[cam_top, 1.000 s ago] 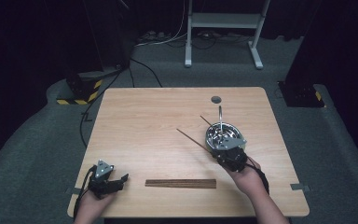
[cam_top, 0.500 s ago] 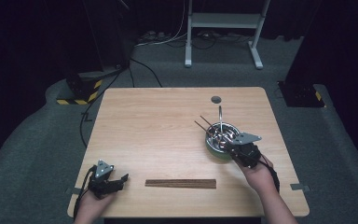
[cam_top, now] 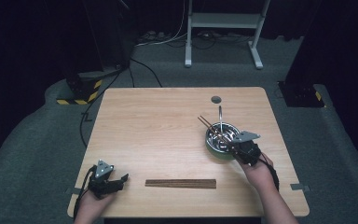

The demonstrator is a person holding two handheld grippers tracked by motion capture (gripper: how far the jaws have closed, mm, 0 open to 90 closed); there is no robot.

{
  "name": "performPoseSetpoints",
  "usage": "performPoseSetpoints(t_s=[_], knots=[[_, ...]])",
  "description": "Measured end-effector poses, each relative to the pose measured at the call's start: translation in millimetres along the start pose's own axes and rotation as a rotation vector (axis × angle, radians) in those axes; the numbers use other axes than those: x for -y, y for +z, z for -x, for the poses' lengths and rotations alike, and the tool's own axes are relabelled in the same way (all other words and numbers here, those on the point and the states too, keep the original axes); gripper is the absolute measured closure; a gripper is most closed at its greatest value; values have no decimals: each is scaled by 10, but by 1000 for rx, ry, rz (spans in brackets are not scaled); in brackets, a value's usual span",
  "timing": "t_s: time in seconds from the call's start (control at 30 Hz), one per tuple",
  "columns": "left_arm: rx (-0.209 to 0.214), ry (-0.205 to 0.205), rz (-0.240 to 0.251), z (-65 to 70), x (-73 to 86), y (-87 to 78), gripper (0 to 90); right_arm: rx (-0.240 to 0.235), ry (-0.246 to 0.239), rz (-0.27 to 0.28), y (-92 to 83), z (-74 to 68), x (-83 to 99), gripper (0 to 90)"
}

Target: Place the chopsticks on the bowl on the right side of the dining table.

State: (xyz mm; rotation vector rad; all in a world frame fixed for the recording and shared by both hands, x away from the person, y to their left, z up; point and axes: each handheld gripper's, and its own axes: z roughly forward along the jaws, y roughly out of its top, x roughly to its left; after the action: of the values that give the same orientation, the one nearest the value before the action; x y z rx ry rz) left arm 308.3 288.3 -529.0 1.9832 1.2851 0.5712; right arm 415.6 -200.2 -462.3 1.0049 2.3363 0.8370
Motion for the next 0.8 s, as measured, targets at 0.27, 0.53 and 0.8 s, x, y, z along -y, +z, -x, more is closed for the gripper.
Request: performPoseSetpoints(t_s=[0.27,0.53,0.8], knots=[[0,2,-1,-1,0,0,264,10,7,-3,8,23,20,833],[0,0,0,0,0,0,265,15,-10,-5,30,25,-1,830],[0,1,-1,-1,0,-1,265,21,-14,27,-37,23,-75,727]])
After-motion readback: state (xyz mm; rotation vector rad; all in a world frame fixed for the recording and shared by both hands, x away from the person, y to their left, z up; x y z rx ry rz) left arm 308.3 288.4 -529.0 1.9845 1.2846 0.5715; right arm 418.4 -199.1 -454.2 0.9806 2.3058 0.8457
